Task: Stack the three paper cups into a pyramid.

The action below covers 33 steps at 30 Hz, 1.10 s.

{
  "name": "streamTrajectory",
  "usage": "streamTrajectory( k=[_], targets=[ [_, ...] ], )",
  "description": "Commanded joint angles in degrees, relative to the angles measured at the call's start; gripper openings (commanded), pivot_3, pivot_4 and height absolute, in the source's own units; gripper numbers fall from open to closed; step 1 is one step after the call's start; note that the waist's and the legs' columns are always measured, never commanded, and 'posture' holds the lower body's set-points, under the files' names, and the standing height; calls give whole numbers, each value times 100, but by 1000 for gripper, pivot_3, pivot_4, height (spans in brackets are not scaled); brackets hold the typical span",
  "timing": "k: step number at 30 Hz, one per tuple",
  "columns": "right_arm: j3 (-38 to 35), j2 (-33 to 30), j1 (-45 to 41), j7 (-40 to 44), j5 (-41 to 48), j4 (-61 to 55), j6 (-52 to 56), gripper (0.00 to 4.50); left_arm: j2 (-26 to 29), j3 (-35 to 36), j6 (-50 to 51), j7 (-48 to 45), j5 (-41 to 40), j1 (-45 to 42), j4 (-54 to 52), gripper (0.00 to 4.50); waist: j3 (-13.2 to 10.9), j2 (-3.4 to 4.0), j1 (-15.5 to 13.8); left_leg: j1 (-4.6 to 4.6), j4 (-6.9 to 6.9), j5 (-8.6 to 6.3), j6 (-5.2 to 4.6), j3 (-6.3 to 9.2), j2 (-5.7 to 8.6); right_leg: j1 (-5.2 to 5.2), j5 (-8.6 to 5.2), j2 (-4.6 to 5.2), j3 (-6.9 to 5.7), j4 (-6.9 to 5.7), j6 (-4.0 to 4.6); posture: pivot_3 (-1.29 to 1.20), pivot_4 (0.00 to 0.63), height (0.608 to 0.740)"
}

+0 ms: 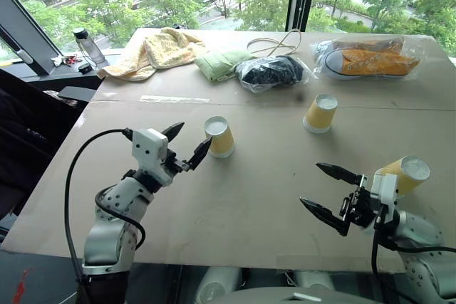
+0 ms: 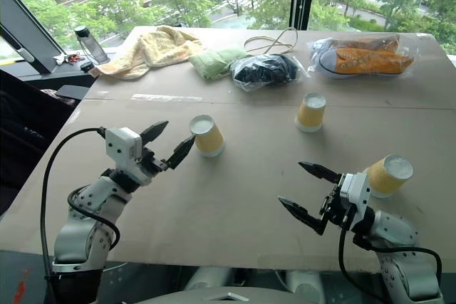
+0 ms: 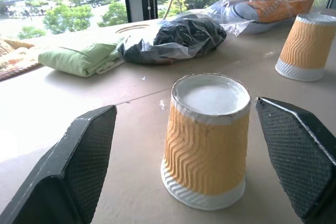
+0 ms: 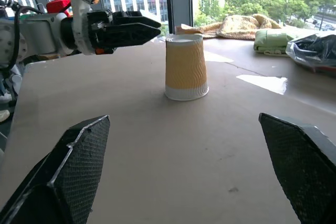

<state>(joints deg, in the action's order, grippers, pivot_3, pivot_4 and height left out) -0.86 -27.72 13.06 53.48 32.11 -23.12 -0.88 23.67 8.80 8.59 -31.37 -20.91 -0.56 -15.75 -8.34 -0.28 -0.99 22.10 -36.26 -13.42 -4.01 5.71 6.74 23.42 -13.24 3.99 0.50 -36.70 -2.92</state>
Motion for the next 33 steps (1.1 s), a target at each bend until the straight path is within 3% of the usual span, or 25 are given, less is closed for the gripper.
streamTrajectory(
  k=[1,7,14,33],
  targets=[
    [17,45,-197,-145,142,-373,148,4500,-125,-205,-98,128,244,-344,251,4369,-2,-3,-11,0,0,0,0,0,1,0,0,0,0,0,0,0,150,740],
    [-42,31,-434,-335,161,-528,372,4500,-120,-516,-227,-291,281,-813,668,4369,-5,-8,-40,1,0,0,1,1,2,0,1,1,-1,0,1,0,150,740],
    [-81,35,-399,-432,154,-620,445,4500,-176,-402,-263,-525,48,-930,764,4369,-6,-9,-12,3,0,0,1,2,1,4,1,0,-1,-1,1,0,150,740],
    [-41,134,-296,-498,131,-642,395,4500,-494,-756,-981,-562,646,-1607,2105,4369,-7,-12,-1,4,-1,6,10,2,2,6,2,0,-1,-2,1,0,150,740]
  ],
)
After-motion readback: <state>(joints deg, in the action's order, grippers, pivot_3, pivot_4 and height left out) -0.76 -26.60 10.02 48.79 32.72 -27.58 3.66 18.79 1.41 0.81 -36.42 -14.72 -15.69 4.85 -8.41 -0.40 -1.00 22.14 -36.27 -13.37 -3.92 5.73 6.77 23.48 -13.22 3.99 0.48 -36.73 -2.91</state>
